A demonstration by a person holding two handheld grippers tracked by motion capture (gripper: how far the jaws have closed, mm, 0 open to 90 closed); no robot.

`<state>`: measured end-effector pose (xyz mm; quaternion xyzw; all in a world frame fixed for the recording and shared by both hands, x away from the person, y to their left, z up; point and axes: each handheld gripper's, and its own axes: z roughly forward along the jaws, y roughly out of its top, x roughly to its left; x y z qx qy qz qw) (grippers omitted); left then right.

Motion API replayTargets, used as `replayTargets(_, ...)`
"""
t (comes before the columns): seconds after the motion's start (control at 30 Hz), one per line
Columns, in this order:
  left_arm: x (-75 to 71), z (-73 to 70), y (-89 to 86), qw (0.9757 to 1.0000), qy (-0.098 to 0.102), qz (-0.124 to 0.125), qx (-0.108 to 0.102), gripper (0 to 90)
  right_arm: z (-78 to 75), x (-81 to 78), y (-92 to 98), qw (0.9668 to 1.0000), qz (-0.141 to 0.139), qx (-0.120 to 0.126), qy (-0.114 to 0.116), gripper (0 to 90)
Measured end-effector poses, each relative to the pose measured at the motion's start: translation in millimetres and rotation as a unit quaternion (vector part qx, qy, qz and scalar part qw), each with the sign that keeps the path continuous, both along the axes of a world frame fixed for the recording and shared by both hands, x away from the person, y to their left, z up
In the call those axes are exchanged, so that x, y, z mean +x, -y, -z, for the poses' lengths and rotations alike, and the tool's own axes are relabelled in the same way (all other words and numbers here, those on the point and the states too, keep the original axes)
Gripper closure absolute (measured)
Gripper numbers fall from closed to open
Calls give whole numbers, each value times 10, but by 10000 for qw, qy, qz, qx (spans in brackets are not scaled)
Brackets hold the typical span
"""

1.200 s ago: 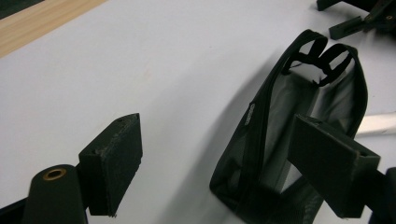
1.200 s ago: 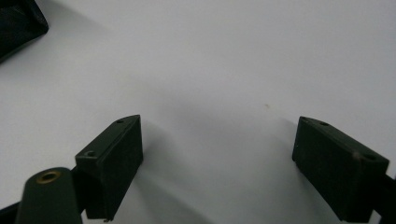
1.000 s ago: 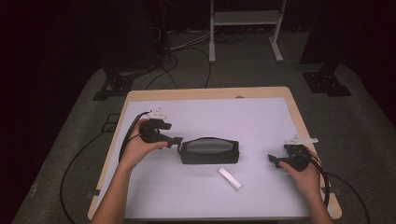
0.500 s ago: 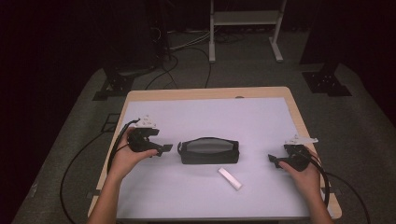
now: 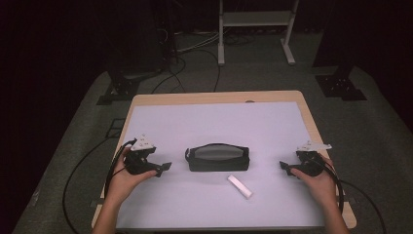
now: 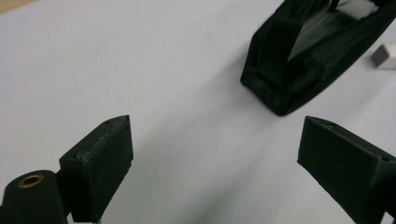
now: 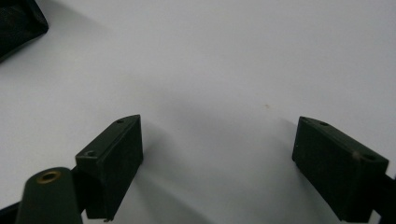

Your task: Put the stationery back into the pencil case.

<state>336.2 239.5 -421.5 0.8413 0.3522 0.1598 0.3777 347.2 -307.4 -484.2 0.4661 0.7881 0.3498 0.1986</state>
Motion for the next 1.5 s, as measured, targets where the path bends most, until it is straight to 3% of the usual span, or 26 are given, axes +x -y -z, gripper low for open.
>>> replayTargets(0.5, -367, 303, -122, 9991, 44, -431, 28, 97, -18, -8, -4, 10000, 32, -22, -31, 182)
replayTargets(0.7, -407, 379, -115, 9991, 18, -399, 142, 95, -62, -58, 0, 9999, -25, -52, -88, 310)
replayTargets(1.1, -392, 551, -118, 9983, -34, -479, 319, 79, -190, -143, -102, 9987, -259, -25, -443, 411)
replayTargets(1.17, -383, 566, -142, 9985, -69, -497, 220, 70, -217, -155, -126, 9985, -323, 5, -440, 423)
replayTargets(1.5, -381, 574, -140, 9984, -98, -522, 189, 62, -321, -223, -252, 9966, -502, 187, -628, 461)
